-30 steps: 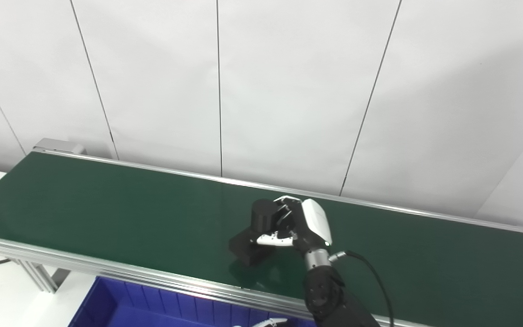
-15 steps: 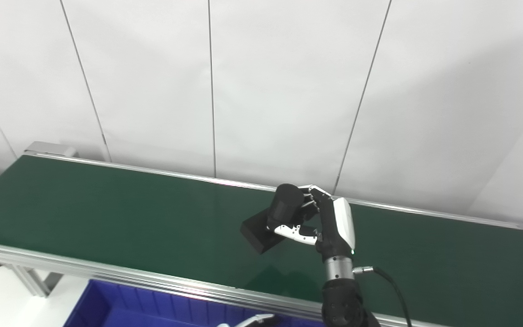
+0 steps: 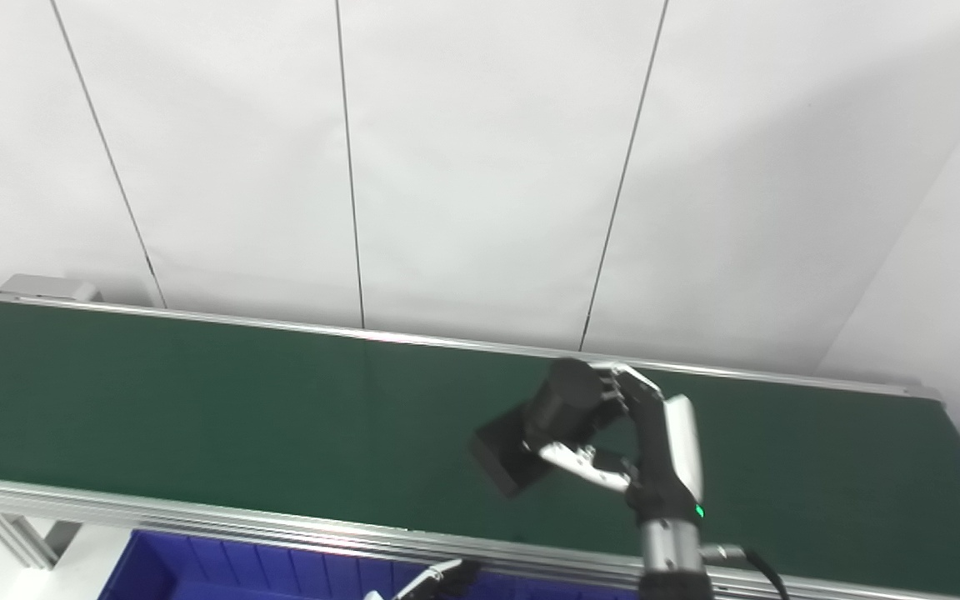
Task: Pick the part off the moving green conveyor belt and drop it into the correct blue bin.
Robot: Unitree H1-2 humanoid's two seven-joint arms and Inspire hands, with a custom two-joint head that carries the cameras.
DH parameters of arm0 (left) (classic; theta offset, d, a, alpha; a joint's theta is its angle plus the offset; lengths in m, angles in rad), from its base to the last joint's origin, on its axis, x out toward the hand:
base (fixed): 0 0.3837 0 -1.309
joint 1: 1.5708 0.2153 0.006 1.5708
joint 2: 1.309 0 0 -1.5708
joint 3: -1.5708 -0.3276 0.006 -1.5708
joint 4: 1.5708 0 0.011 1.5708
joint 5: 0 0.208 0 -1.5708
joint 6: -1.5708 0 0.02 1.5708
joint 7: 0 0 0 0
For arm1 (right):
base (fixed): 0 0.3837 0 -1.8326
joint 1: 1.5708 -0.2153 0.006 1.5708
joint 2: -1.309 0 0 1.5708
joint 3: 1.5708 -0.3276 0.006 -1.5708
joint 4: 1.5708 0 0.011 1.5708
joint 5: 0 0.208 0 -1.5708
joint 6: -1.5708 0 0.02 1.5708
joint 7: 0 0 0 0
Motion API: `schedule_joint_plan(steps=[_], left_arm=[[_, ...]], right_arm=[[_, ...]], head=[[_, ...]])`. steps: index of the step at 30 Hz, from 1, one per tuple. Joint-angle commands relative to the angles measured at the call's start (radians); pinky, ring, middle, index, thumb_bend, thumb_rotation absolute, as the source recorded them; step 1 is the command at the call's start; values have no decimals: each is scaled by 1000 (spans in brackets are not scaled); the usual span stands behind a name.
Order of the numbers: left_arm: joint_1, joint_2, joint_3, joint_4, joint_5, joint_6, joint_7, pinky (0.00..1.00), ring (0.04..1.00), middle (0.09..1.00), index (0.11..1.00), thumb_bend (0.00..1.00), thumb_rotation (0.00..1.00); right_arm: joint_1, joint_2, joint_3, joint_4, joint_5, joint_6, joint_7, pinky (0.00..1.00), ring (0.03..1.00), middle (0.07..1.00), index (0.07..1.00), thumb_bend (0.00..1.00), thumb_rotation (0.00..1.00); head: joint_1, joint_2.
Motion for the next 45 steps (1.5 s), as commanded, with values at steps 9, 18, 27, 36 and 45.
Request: schedule_joint_plan(steps=[9, 18, 27, 36, 45], left_arm=[[68, -1, 143, -81, -9, -29, -162, 706, 756, 804, 806, 716, 498], [114, -12, 241, -140, -16, -29, -260, 695, 746, 795, 787, 699, 495], [123, -9, 290, -187, 9, -29, -285, 677, 739, 784, 796, 718, 538], [118, -47, 354, -231, -14, -29, -353, 670, 736, 779, 795, 722, 575], [123, -98, 432, -242, -40, -29, -468, 655, 726, 775, 793, 735, 584]], right_arm=[[172, -42, -31, -154, -15, -21, 43, 404, 400, 500, 563, 503, 0], [303, -76, -37, -142, -58, -28, 42, 406, 400, 506, 562, 503, 0], [384, -89, -51, -166, -101, 11, 45, 411, 397, 483, 565, 503, 0], [391, -97, -69, -147, -174, 46, 37, 403, 398, 486, 563, 504, 0], [332, -148, -34, -72, -348, 239, 142, 451, 588, 660, 669, 559, 20]], head=[[-21, 62], [-19, 123], [-43, 209], [-89, 298], [-108, 328]])
